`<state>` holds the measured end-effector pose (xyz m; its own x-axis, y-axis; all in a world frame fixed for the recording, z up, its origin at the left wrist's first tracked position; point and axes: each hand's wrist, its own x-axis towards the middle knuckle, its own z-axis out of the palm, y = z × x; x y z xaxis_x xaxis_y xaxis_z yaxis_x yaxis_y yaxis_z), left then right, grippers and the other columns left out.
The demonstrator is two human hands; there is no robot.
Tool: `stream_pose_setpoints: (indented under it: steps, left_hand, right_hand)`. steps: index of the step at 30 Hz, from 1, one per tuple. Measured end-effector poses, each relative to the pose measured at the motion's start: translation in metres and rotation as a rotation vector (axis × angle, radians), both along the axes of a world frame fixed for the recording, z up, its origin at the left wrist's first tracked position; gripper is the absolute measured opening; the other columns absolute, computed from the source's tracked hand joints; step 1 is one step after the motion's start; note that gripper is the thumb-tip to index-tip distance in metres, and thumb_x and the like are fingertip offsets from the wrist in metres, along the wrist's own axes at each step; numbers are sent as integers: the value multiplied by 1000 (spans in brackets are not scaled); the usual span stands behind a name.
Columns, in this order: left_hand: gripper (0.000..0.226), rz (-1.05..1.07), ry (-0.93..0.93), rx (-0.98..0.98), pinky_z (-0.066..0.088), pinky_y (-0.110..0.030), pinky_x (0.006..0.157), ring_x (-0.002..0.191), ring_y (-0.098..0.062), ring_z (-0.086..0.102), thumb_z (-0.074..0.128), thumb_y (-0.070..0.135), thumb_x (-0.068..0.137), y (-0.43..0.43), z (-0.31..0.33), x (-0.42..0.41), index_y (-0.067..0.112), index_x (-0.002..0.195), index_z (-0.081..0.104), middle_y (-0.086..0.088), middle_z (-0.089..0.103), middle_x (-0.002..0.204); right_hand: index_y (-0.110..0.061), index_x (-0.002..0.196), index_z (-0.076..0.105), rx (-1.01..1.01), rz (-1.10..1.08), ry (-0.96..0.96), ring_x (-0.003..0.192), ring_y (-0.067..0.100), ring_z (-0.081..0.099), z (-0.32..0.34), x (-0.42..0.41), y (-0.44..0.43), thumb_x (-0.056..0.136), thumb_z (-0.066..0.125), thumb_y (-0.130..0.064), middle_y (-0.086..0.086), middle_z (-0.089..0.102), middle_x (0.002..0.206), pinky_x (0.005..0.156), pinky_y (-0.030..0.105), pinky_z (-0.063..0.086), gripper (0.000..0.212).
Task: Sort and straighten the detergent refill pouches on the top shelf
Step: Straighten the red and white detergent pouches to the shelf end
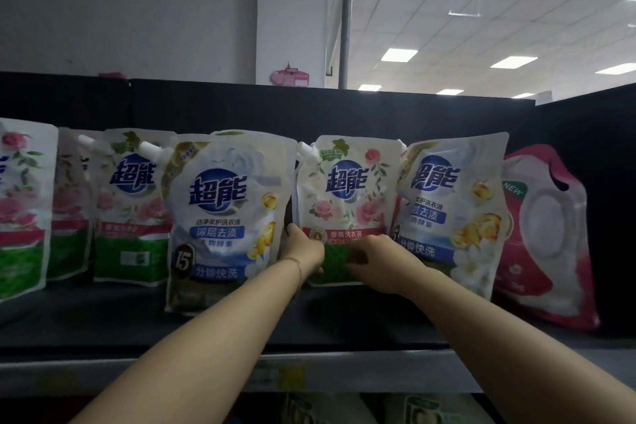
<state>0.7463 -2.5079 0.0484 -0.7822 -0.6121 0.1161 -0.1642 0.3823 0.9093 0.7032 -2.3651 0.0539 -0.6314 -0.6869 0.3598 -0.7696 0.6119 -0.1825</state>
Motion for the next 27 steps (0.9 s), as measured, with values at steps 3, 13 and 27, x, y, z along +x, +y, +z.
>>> stream_pose_setpoints:
  steps: [3, 13, 27]
  left_hand:
    - [37, 121, 75, -58, 55, -37, 77, 100, -31, 60, 40, 14, 98, 1, -3, -3, 10, 135, 37, -13, 45, 137]
    - [11, 124, 219, -622, 45, -35, 69, 83, -25, 55, 34, 18, 100, 28, -21, 29, 17, 95, 44, -4, 57, 89]
    - [27, 218, 753, -271, 32, -12, 46, 53, -4, 41, 34, 17, 104, 6, -18, 80, 9, 79, 42, 1, 47, 64]
  right_hand:
    - [-19, 111, 64, -16, -54, -51, 93, 22, 62, -4, -9, 3, 87, 59, -23, 2, 66, 105, 83, 35, 53, 25]
    - [-12, 74, 60, -105, -118, -109, 68, 16, 62, -6, -16, 0, 81, 58, -19, 2, 63, 75, 61, 26, 53, 10]
    - [-5, 138, 37, -598, -84, -624, 119, 32, 50, -4, 8, -28, 92, 30, -67, 14, 48, 135, 100, 44, 42, 77]
